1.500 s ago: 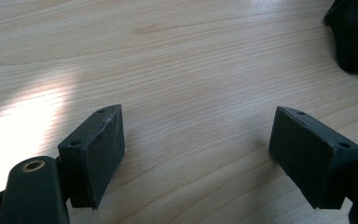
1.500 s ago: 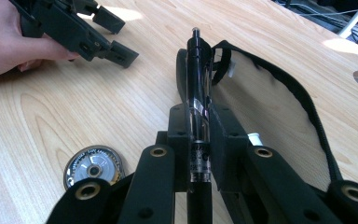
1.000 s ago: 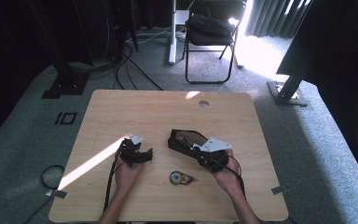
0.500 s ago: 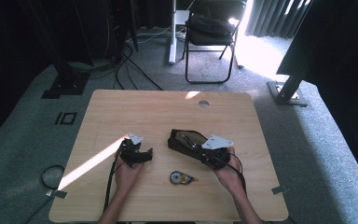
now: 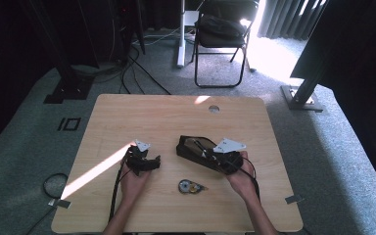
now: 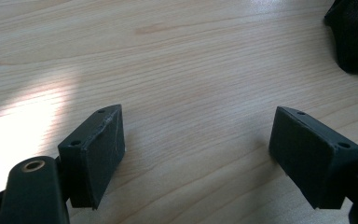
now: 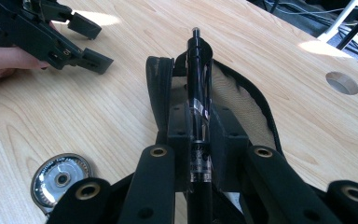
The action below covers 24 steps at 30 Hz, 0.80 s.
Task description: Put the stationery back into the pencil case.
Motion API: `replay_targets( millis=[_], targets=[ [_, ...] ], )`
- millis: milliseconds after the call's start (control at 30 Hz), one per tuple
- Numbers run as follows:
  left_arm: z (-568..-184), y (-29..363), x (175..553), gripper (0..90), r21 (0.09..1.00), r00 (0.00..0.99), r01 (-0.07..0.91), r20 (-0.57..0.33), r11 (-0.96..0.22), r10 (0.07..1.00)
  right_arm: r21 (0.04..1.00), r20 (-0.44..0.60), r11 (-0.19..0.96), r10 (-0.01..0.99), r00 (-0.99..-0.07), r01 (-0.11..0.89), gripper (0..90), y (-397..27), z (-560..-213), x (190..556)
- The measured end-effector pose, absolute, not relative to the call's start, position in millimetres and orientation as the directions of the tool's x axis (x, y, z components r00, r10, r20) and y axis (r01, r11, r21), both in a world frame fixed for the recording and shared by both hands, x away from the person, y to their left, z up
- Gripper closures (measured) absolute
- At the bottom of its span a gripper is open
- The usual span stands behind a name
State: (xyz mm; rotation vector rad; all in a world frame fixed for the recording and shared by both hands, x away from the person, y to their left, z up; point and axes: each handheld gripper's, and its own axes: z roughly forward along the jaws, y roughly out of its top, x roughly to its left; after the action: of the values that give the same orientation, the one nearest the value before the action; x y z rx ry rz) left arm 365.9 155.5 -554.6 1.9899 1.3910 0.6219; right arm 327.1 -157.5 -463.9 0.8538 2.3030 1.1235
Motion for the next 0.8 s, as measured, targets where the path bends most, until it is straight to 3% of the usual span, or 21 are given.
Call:
replay_targets(
  millis=[800],
  targets=[
    [-555,155,366,18.5,0.72,0.333,0.648,0.026,-0.248,0.943,0.792,-0.131,0.514,0.67,-0.731,0.329,79.7,-160,-467,345]
  ],
)
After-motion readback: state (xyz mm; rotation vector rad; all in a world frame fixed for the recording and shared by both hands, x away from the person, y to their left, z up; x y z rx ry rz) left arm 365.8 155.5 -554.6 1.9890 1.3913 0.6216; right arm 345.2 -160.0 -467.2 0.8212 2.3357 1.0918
